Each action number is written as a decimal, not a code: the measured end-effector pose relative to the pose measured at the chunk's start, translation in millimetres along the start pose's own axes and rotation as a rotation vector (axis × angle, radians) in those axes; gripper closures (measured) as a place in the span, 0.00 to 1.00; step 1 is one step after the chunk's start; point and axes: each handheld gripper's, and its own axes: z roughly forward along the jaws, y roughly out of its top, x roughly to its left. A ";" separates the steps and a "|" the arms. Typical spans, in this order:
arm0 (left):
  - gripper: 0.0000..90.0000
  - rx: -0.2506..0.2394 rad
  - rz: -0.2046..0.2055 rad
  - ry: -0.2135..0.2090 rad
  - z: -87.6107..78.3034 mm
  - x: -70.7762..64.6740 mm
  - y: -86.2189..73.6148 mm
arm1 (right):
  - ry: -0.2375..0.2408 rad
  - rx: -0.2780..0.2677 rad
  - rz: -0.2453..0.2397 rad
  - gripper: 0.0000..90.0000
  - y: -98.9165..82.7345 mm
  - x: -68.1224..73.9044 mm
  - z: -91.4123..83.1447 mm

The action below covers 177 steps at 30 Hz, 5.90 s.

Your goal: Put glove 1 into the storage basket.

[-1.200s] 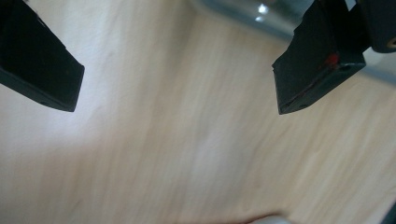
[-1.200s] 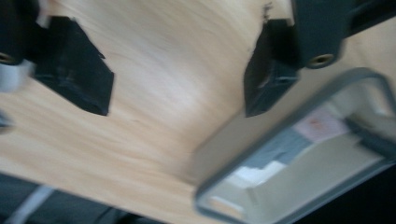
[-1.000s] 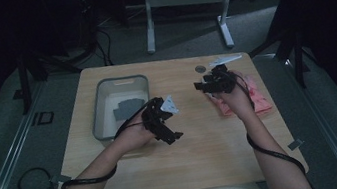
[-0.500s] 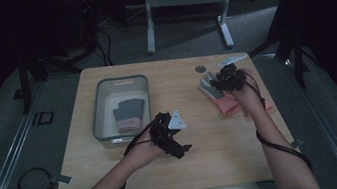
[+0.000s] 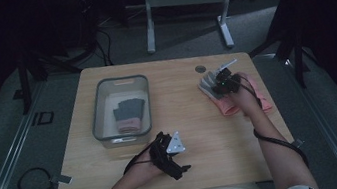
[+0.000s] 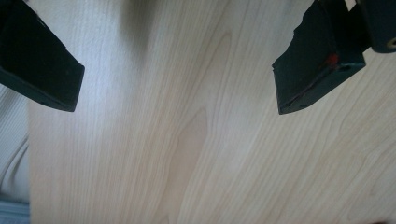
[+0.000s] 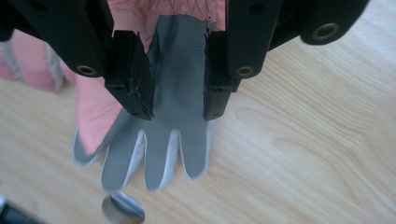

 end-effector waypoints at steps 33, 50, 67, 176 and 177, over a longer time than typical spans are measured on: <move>0.02 -0.101 -0.102 0.038 17.8 -6.8 -29.3 | -0.003 -0.129 0.232 0.97 -10.2 34.3 -64.0; 0.02 -0.095 -0.090 0.031 19.0 -6.6 -29.6 | -0.022 -0.198 0.311 0.97 -23.1 102.5 -116.9; 0.02 -0.096 -0.071 0.024 18.6 -5.6 -30.7 | 0.053 -0.076 0.410 0.97 -40.5 127.4 -51.4; 0.02 -0.109 -0.092 -0.004 21.2 -3.3 -34.5 | -0.230 -0.149 0.400 0.97 -96.2 12.9 -134.0; 0.02 -0.111 -0.092 -0.004 21.2 -3.4 -34.6 | -0.221 -0.145 0.396 0.97 -99.2 17.0 -133.7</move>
